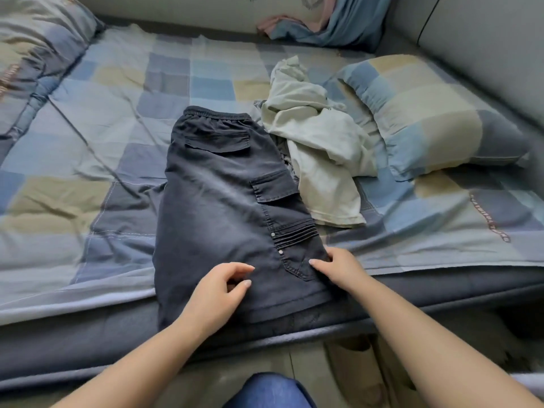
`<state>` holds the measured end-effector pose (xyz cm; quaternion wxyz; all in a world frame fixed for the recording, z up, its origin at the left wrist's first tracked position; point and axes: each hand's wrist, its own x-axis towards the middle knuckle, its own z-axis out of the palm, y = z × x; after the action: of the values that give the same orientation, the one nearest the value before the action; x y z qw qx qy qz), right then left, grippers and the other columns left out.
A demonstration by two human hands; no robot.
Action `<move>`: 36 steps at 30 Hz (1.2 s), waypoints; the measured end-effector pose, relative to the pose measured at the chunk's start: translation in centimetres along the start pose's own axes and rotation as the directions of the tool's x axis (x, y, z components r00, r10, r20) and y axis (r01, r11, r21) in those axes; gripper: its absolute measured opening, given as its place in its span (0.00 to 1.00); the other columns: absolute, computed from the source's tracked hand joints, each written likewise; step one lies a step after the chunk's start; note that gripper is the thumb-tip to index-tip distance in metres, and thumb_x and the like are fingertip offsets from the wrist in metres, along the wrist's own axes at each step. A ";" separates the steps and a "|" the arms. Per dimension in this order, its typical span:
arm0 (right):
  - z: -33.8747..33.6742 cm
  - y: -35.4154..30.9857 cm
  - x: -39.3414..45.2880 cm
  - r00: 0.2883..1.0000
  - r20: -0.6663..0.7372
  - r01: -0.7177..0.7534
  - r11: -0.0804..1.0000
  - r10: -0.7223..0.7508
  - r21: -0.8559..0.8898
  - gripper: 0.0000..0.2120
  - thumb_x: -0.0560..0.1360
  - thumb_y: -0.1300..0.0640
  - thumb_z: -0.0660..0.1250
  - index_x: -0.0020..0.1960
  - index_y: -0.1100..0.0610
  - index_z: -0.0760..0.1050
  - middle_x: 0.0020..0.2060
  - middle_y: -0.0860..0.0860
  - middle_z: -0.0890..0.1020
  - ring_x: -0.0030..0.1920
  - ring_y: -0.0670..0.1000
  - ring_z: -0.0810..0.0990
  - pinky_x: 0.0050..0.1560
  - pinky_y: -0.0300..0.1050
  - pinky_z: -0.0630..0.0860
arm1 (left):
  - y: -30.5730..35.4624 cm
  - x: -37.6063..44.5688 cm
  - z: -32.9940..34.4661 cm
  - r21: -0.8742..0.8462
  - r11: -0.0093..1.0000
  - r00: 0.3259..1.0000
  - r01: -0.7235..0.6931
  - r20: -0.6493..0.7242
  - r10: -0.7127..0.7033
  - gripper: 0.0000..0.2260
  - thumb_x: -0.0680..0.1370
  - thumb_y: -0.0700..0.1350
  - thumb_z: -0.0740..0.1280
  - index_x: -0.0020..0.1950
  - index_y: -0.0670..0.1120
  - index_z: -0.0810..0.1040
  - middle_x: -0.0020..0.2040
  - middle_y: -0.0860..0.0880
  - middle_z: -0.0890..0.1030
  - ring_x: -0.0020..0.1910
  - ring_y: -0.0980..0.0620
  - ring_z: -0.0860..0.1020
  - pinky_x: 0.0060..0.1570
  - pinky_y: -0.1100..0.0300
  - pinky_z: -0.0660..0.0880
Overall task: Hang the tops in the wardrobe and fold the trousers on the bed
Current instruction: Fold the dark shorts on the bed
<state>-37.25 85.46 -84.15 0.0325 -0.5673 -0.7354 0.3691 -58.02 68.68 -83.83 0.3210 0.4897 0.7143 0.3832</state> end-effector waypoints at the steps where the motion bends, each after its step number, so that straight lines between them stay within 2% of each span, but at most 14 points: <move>1: 0.3 0.3 -0.6 1.000 -0.025 0.008 0.999 -0.009 -0.037 0.11 0.75 0.50 0.67 0.48 0.57 0.80 0.44 0.52 0.83 0.48 0.53 0.79 0.44 0.45 0.71 | -0.6 -0.7 -0.9 0.041 0.999 0.998 -0.010 -0.057 0.012 0.12 0.75 0.39 0.70 0.53 0.55 0.79 0.51 0.56 0.80 0.53 0.59 0.77 0.57 0.64 0.72; 3: 0.9 0.7 -1.5 0.992 -0.117 0.032 0.992 -0.046 -0.123 0.15 0.75 0.49 0.67 0.48 0.62 0.79 0.47 0.56 0.81 0.51 0.56 0.78 0.45 0.46 0.71 | -1.8 -2.0 -2.6 0.153 0.988 0.981 0.006 -0.193 0.024 0.13 0.73 0.37 0.71 0.55 0.48 0.80 0.53 0.52 0.79 0.57 0.53 0.76 0.60 0.62 0.69; 5: 1.3 1.1 -1.9 0.976 -0.197 0.068 0.987 -0.096 -0.144 0.17 0.75 0.50 0.67 0.52 0.63 0.80 0.54 0.57 0.78 0.58 0.56 0.74 0.55 0.47 0.71 | -3.2 -3.4 -3.7 0.220 0.969 0.944 0.114 -0.328 -0.036 0.16 0.72 0.39 0.73 0.59 0.45 0.78 0.59 0.47 0.77 0.63 0.47 0.72 0.65 0.55 0.66; 7: 1.3 1.1 -2.1 0.970 -0.216 0.087 0.989 -0.112 -0.121 0.17 0.75 0.50 0.67 0.56 0.63 0.79 0.60 0.56 0.76 0.64 0.55 0.71 0.63 0.48 0.68 | -4.5 -4.8 -4.4 0.129 0.958 0.895 0.256 -0.406 -0.184 0.21 0.72 0.40 0.73 0.64 0.44 0.75 0.62 0.44 0.74 0.65 0.46 0.70 0.66 0.53 0.65; 8: 1.3 1.2 -2.2 0.973 -0.204 0.092 0.991 -0.110 -0.095 0.16 0.76 0.50 0.67 0.55 0.62 0.80 0.59 0.56 0.77 0.62 0.55 0.72 0.62 0.49 0.70 | -4.9 -5.4 -4.6 -0.015 0.953 0.866 0.303 -0.412 -0.282 0.23 0.73 0.40 0.73 0.66 0.43 0.72 0.63 0.44 0.74 0.64 0.48 0.71 0.64 0.54 0.67; 12: 1.7 1.2 -3.1 0.988 -0.154 -0.003 0.984 0.031 0.177 0.11 0.76 0.48 0.66 0.45 0.55 0.80 0.44 0.52 0.84 0.47 0.53 0.80 0.48 0.49 0.75 | -5.2 -6.2 -5.6 -0.590 0.717 0.803 0.372 -0.183 -0.568 0.17 0.77 0.40 0.68 0.65 0.42 0.71 0.61 0.45 0.79 0.52 0.54 0.79 0.52 0.61 0.74; 14: 1.8 1.1 -3.5 0.985 -0.136 -0.051 0.938 0.104 0.342 0.13 0.75 0.46 0.66 0.40 0.54 0.81 0.41 0.49 0.85 0.44 0.51 0.81 0.45 0.47 0.76 | -4.8 -6.4 -5.4 -0.729 0.536 0.824 0.426 0.068 -0.562 0.11 0.78 0.41 0.66 0.59 0.40 0.76 0.56 0.44 0.83 0.50 0.51 0.83 0.48 0.59 0.79; 16: 1.7 0.7 -3.8 0.980 -0.119 -0.083 0.872 0.159 0.482 0.15 0.74 0.43 0.66 0.37 0.52 0.82 0.36 0.46 0.85 0.42 0.50 0.82 0.42 0.46 0.77 | -4.2 -6.6 -5.0 -0.793 0.416 0.841 0.445 0.210 -0.499 0.12 0.76 0.43 0.67 0.58 0.43 0.77 0.55 0.45 0.83 0.48 0.50 0.83 0.46 0.56 0.81; 21: 1.3 0.7 -3.8 0.979 -0.066 -0.134 0.856 0.191 0.499 0.19 0.74 0.42 0.66 0.41 0.57 0.82 0.40 0.51 0.85 0.47 0.54 0.82 0.51 0.53 0.78 | -3.7 -5.7 -4.5 -0.883 0.352 0.893 0.310 0.143 -0.427 0.14 0.77 0.42 0.65 0.63 0.48 0.76 0.58 0.49 0.82 0.57 0.50 0.81 0.51 0.48 0.80; 23: 1.4 1.2 -3.7 0.977 -0.039 -0.165 0.862 0.208 0.479 0.18 0.75 0.42 0.65 0.42 0.57 0.82 0.43 0.52 0.85 0.47 0.54 0.82 0.53 0.54 0.78 | -4.0 -5.5 -4.3 -0.850 0.401 0.865 0.342 0.117 -0.489 0.11 0.79 0.39 0.64 0.61 0.45 0.76 0.57 0.46 0.82 0.56 0.47 0.81 0.50 0.49 0.80; 27: 1.7 1.8 -3.9 0.969 -0.003 -0.213 0.842 0.247 0.496 0.17 0.75 0.46 0.67 0.37 0.58 0.81 0.39 0.52 0.83 0.43 0.52 0.80 0.43 0.46 0.78 | -5.5 -6.3 -4.5 -0.692 0.540 0.789 0.480 0.071 -0.610 0.09 0.76 0.41 0.69 0.56 0.43 0.78 0.51 0.45 0.85 0.49 0.47 0.83 0.46 0.52 0.80; 31: 2.3 2.6 -5.3 0.970 0.094 -0.241 0.829 0.225 0.504 0.15 0.75 0.50 0.68 0.38 0.61 0.79 0.36 0.54 0.81 0.38 0.51 0.78 0.40 0.43 0.76 | -6.0 -8.1 -5.6 -0.452 0.737 0.817 0.503 -0.030 -0.576 0.09 0.73 0.45 0.74 0.51 0.45 0.79 0.46 0.49 0.85 0.50 0.50 0.83 0.43 0.58 0.77; 34: 2.7 2.7 -6.1 0.995 -0.039 -0.079 0.975 0.089 0.207 0.15 0.75 0.49 0.68 0.42 0.62 0.78 0.34 0.52 0.79 0.36 0.51 0.76 0.33 0.39 0.72 | -5.9 -9.0 -6.0 -0.395 0.813 0.853 0.429 -0.120 -0.508 0.21 0.73 0.44 0.74 0.63 0.50 0.72 0.52 0.50 0.83 0.53 0.54 0.81 0.53 0.60 0.75; 36: 2.7 2.4 -6.4 0.987 -0.162 0.007 0.991 0.015 0.134 0.12 0.74 0.50 0.69 0.47 0.59 0.74 0.38 0.51 0.78 0.41 0.53 0.76 0.39 0.44 0.68 | -5.7 -9.2 -6.2 -0.377 0.843 0.878 0.384 -0.132 -0.460 0.26 0.77 0.44 0.69 0.72 0.55 0.62 0.48 0.52 0.84 0.47 0.60 0.81 0.47 0.65 0.73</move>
<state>-34.30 78.82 -85.13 0.1298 -0.5934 -0.7028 0.3702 -62.89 57.19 -84.83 0.3972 0.2117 0.7586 0.4711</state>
